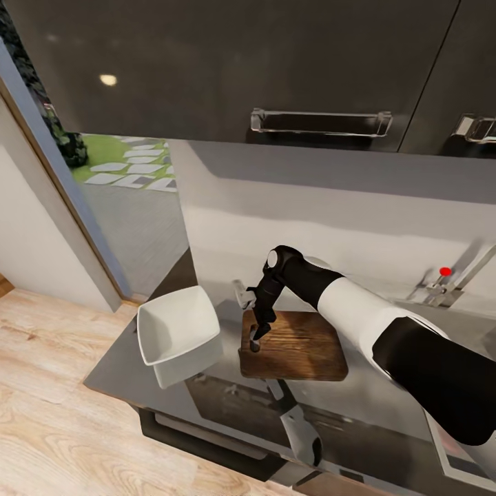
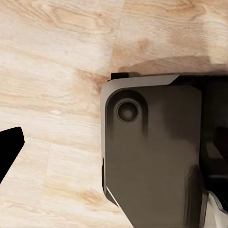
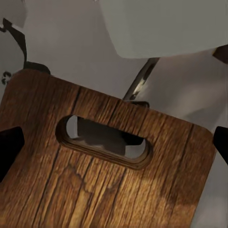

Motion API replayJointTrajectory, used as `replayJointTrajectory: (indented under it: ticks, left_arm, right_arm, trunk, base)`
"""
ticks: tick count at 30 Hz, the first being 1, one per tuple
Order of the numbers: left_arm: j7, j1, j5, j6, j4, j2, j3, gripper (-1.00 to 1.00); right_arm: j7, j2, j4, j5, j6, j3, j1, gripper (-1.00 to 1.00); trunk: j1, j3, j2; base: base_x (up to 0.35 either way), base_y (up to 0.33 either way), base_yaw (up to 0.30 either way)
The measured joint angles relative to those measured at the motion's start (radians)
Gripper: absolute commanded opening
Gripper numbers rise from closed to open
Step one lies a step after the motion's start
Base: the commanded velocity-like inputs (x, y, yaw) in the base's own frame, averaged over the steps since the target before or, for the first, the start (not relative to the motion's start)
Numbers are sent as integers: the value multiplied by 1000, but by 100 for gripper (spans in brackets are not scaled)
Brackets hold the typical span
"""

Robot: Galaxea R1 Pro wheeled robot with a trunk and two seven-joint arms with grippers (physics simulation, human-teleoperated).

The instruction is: In the kitchen, take the Vidalia onion out of the sink, dice it on the chopping board with the paring knife, put the diced onion into the bowl on the countertop, then place both the paring knife and the chopping board into the sink.

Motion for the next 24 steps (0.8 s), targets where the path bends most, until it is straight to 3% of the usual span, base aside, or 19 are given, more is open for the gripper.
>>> replayJointTrajectory:
  ticks: [5, 11, 24]
  left_arm:
    - [0, 0, 0, -1, 0, 0, 0, 100]
    - [0, 0, 0, -1, -1, 0, 0, 100]
    - [0, 0, 0, -1, -2, 0, 0, 100]
  right_arm:
    - [-34, 11, 0, 7, 0, 0, 0, 100]
    - [-38, 21, 0, 56, -2, 0, 0, 100]
    - [-38, 34, 0, 69, -10, 0, 0, 100]
  trunk:
    - [0, -7, 0]
    - [0, -15, 0]
    - [0, -16, 0]
  base:
    - [0, 0, 0]
    - [0, 0, 0]
    - [0, 0, 0]
